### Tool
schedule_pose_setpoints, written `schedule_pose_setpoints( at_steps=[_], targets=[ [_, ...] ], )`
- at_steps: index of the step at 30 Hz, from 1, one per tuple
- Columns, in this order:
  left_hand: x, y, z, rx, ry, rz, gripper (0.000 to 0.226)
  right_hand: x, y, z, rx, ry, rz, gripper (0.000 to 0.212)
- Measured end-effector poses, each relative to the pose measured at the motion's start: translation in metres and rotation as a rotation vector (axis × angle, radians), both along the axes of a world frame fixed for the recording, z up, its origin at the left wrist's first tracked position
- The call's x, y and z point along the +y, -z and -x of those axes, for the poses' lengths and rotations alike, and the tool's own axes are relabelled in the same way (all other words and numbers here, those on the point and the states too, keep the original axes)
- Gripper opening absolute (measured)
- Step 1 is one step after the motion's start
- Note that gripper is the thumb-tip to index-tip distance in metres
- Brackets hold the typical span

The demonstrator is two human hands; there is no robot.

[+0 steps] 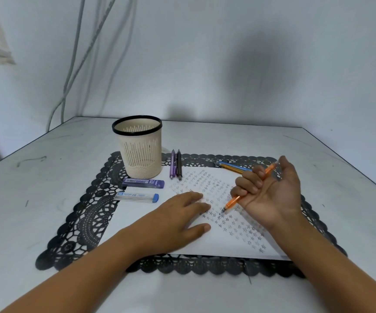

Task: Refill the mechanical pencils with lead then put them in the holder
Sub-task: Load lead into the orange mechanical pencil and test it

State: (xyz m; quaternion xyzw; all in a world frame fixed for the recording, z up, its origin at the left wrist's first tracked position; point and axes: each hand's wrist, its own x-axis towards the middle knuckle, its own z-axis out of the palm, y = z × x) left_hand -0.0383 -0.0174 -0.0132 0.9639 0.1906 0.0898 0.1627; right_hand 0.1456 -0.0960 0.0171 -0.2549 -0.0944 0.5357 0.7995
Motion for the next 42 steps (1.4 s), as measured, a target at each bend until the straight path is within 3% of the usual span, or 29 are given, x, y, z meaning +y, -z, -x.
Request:
schedule_pose_setpoints(
  at_steps=[8,26,38,42],
  targets=[
    [0.000,0.000,0.000,0.000,0.003,0.017,0.049,0.000,0.000,-0.001,-0.009,0.007,-0.024,0.046],
    [0.001,0.001,-0.001,-0.070,0.015,-0.003,0.042,0.000,0.001,-0.002,0.009,0.023,-0.038,0.053],
    [-0.004,-0.002,-0.011,-0.339,0.011,0.168,0.015,0.003,0.000,0.016,-0.047,-0.011,-0.050,0.057],
    [-0.004,-0.001,-0.010,-0.374,-0.017,0.194,0.009,0.004,0.000,0.017,-0.185,-0.038,0.010,0.041]
  ],
)
